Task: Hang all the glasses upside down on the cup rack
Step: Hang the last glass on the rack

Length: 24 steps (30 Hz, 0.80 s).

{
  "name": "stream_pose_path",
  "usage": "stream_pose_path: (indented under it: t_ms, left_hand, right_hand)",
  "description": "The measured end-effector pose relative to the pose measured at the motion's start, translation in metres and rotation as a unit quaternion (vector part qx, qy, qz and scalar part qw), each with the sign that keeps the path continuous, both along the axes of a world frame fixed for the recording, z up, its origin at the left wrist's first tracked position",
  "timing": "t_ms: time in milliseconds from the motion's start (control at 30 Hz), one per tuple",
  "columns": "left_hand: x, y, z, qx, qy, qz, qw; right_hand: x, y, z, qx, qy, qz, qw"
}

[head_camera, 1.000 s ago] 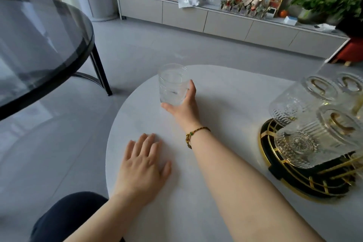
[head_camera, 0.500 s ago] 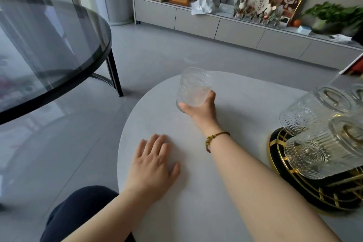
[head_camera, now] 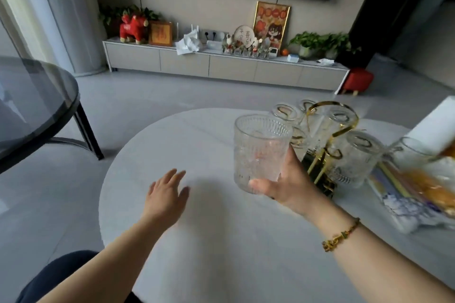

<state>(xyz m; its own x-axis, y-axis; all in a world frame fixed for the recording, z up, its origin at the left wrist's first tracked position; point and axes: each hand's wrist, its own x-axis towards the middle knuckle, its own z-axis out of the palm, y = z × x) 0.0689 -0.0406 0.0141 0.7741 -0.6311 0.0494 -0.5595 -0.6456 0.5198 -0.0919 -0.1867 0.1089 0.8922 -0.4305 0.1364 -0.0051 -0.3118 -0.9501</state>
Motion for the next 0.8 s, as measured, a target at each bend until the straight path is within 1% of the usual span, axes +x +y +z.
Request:
stream_pose_path:
  t_ms: [67, 133, 167, 233, 300, 367, 467, 533, 567, 700, 800]
  left_hand:
    - [-0.017, -0.032, 0.028, -0.109, 0.0, -0.037, 0.993]
    - [-0.029, -0.06, 0.063, -0.189, -0.009, -0.085, 0.978]
    - [-0.035, -0.076, 0.082, -0.217, -0.019, -0.111, 0.97]
    - [-0.043, -0.102, 0.12, -0.242, -0.04, -0.153, 0.957]
    - [-0.054, -0.129, 0.151, -0.235, -0.044, -0.195, 0.951]
    - [-0.069, -0.156, 0.175, -0.207, -0.049, -0.249, 0.945]
    - [-0.084, -0.186, 0.189, -0.106, -0.061, -0.306, 0.944]
    - [-0.085, -0.199, 0.189, -0.04, -0.058, -0.311, 0.948]
    - [-0.083, -0.202, 0.187, -0.025, -0.061, -0.308, 0.949]
    - [-0.075, -0.205, 0.185, -0.047, -0.075, -0.297, 0.951]
    - [-0.072, -0.21, 0.187, -0.049, -0.094, -0.305, 0.947]
  right_hand:
    - [-0.035, -0.012, 0.016, -0.028, 0.016, 0.002, 0.999]
    - [-0.061, -0.025, 0.03, -0.052, 0.04, -0.002, 0.998]
    - [-0.076, -0.032, 0.039, -0.062, 0.05, -0.004, 0.997]
    - [-0.1, -0.046, 0.051, -0.088, 0.075, -0.006, 0.993]
    - [-0.121, -0.06, 0.058, -0.124, 0.11, -0.031, 0.986]
    - [-0.138, -0.072, 0.063, -0.137, 0.126, -0.059, 0.981]
    - [-0.152, -0.083, 0.067, -0.159, 0.149, -0.09, 0.972]
    - [-0.16, -0.091, 0.07, -0.161, 0.138, -0.105, 0.972]
    - [-0.163, -0.093, 0.073, -0.165, 0.13, -0.113, 0.971]
    - [-0.17, -0.104, 0.079, -0.206, 0.127, -0.159, 0.957]
    - [-0.165, -0.11, 0.085, -0.202, 0.132, -0.165, 0.956]
